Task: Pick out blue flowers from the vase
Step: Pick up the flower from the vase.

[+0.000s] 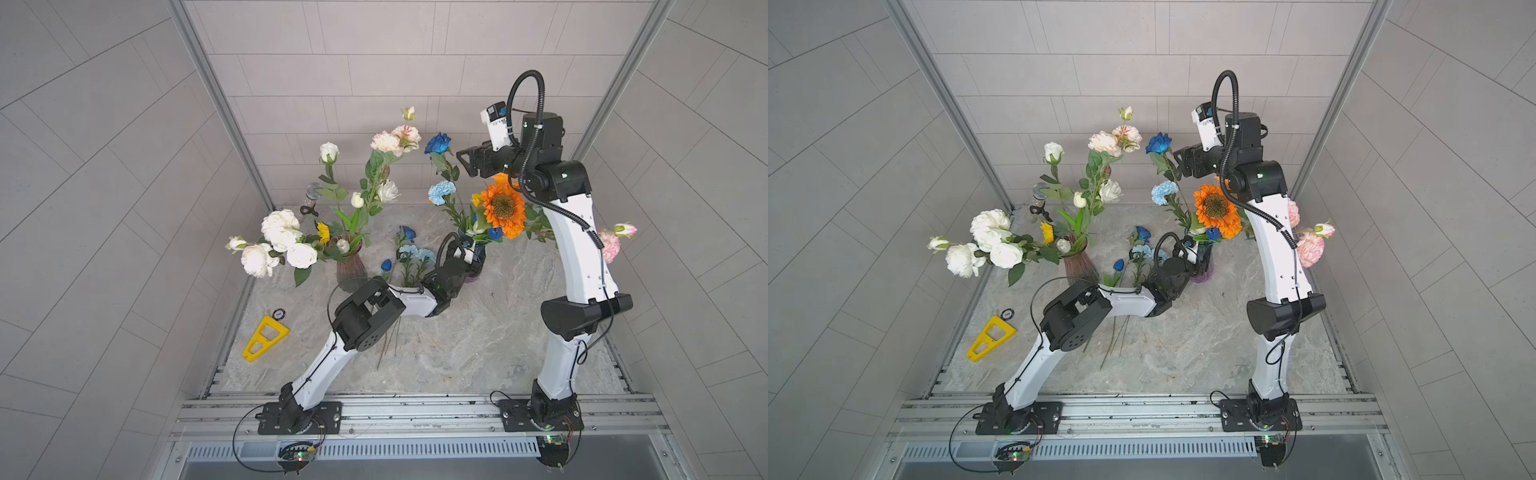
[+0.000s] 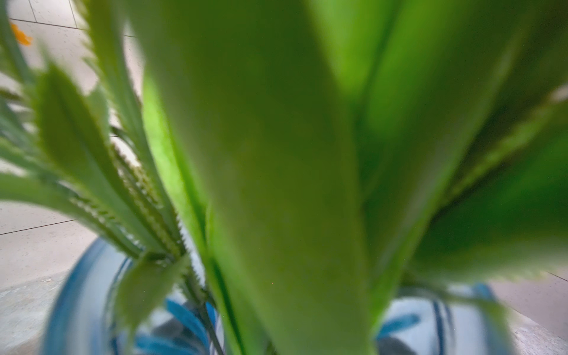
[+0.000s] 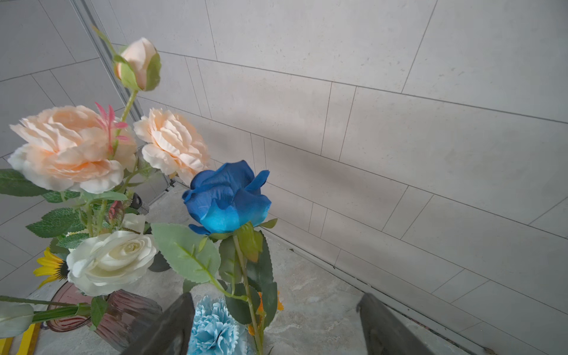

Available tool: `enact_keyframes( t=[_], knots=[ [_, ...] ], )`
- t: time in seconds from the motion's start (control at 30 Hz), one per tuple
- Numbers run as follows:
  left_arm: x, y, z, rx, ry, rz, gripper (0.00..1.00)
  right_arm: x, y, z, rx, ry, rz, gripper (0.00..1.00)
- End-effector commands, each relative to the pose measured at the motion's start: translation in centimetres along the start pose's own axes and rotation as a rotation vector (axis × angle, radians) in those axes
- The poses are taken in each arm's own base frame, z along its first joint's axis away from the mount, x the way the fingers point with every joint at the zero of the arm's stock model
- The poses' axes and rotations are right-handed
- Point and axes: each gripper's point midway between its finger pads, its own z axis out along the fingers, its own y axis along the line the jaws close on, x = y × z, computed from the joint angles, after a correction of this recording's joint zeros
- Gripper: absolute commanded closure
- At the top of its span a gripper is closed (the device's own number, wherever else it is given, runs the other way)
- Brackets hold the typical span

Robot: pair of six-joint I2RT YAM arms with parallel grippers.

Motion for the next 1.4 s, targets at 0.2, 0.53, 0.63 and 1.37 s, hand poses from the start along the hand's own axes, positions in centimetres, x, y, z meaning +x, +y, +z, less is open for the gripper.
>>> enact_keyframes(
  t=[0.2, 0.53, 0.63, 1.37],
  knots=[
    [-4.7, -0.9, 0.0, 0.049, -0.124, -0.106, 0.48, 1.2, 1.4, 1.7, -0.081, 0.032, -0.033, 0.19],
    [-4.4, -1.3, -0.1, 0.071, -0.117, -0.110, 0.38, 3.2, 1.2, 4.3, -0.101, 0.073, -0.022, 0.22],
    [-4.3, -1.4, -0.3, 0.079, -0.114, -0.099, 0.38, 3.5, 1.1, 5.0, -0.106, 0.078, -0.017, 0.22],
    [-3.4, -1.9, -0.7, 0.110, -0.087, -0.065, 0.38, 3.3, 0.1, 6.3, -0.080, 0.045, -0.015, 0.88]
  ],
)
